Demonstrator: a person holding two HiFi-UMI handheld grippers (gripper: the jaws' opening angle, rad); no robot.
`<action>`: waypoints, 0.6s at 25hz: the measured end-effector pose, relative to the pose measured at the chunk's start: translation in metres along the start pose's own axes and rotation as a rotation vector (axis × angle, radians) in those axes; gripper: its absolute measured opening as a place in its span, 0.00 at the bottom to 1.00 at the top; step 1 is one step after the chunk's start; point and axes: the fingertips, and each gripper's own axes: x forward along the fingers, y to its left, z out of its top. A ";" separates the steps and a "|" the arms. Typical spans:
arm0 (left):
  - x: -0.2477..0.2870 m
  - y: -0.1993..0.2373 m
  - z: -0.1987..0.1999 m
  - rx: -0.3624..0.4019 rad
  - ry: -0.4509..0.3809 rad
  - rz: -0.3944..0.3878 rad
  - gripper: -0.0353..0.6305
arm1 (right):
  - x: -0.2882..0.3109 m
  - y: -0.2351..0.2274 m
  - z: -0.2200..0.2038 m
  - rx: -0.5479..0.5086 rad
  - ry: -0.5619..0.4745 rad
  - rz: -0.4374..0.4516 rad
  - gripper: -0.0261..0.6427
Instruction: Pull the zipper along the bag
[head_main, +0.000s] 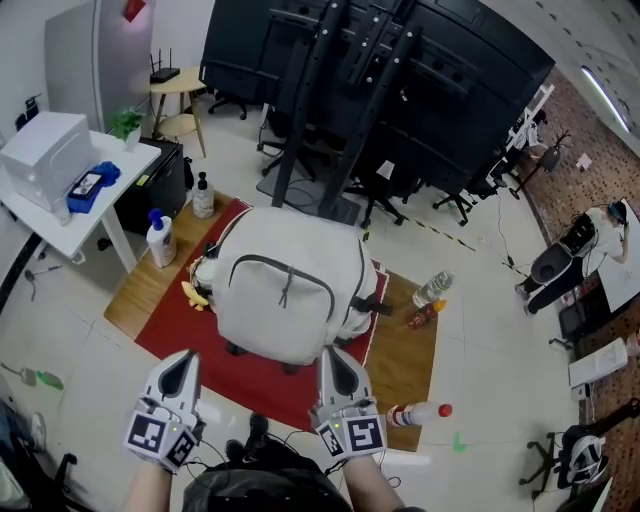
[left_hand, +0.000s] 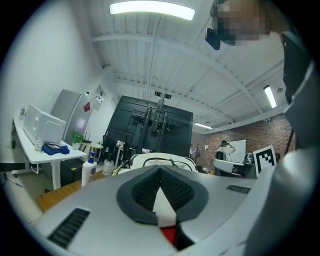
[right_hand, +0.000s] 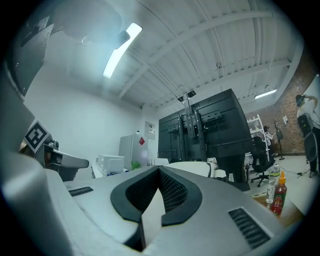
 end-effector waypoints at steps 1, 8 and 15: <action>0.006 -0.002 0.001 0.004 0.000 -0.009 0.09 | 0.003 -0.004 0.000 0.001 -0.003 -0.005 0.07; 0.063 -0.022 0.013 0.031 0.035 -0.080 0.09 | 0.036 -0.041 -0.007 -0.038 0.015 -0.052 0.07; 0.123 -0.038 0.013 0.052 0.085 -0.140 0.09 | 0.069 -0.075 -0.017 -0.121 0.131 -0.089 0.07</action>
